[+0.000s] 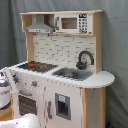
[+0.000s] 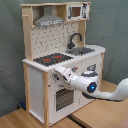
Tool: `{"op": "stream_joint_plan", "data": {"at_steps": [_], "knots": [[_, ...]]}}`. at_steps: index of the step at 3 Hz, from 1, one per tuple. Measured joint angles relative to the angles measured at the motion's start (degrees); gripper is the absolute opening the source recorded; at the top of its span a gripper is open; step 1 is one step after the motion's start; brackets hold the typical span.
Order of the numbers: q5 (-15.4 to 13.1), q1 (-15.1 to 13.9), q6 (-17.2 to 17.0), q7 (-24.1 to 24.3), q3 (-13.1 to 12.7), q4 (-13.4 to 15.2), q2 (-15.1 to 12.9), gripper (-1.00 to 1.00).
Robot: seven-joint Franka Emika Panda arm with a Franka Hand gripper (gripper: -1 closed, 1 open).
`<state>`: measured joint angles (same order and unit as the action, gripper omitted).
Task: Play with the kitchen
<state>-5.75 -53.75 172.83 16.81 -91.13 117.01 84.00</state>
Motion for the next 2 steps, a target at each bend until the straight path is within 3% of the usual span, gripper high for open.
{"op": "stream_joint_plan", "data": {"at_steps": [2], "knots": [[0.1, 0.0, 0.1, 10.1, 0.0, 0.0, 0.0, -1.00]]}}
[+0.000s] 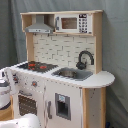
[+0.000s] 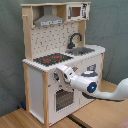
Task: Play with the kitchen
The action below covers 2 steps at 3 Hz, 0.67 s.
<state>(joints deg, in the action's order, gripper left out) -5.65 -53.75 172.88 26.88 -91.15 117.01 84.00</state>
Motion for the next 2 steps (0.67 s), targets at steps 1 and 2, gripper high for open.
{"op": "stream_joint_plan", "data": {"at_steps": [1, 2], "knots": [[0.0, 0.0, 0.0, 0.1, 0.0, 0.0, 0.0, 1.00], [0.0, 3.7, -4.0, -2.4, 1.8, 1.2, 0.0, 1.00]]}}
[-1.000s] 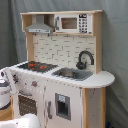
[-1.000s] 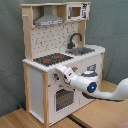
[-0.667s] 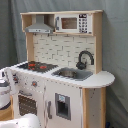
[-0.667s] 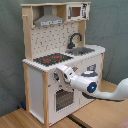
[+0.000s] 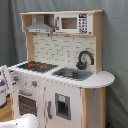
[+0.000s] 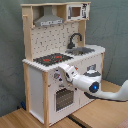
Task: Play with the kitchen
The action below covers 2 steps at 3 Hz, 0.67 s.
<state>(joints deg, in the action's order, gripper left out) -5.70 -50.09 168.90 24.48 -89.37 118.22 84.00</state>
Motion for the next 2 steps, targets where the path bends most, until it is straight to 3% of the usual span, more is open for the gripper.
{"op": "stream_joint_plan", "data": {"at_steps": [1, 2], "knots": [[0.0, 3.3, -5.0, -1.0, 1.0, 1.4, 0.0, 1.00], [0.0, 7.7, -7.1, -1.0, 1.6, 5.1, -0.1, 1.00]]}}
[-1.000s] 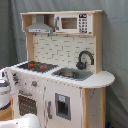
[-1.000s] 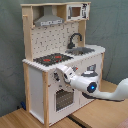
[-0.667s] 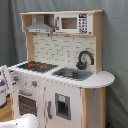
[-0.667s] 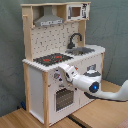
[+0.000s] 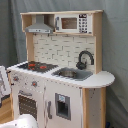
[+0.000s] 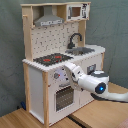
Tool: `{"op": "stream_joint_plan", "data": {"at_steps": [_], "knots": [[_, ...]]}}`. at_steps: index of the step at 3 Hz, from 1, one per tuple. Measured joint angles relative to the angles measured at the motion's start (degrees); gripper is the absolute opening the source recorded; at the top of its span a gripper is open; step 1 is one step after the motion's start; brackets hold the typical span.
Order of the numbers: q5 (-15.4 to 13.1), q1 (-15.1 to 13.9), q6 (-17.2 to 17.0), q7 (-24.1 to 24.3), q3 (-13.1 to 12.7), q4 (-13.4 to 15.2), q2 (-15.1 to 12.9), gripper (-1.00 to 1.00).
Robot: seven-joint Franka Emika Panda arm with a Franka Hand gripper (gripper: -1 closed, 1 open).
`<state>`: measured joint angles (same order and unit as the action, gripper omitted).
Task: Play with the kitchen
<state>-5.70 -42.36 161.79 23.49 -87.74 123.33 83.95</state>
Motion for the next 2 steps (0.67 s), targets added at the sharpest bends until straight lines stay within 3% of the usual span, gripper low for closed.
{"op": "stream_joint_plan", "data": {"at_steps": [2], "knots": [[0.0, 8.7, -4.8, -3.5, 1.6, 5.0, 0.0, 1.00]]}}
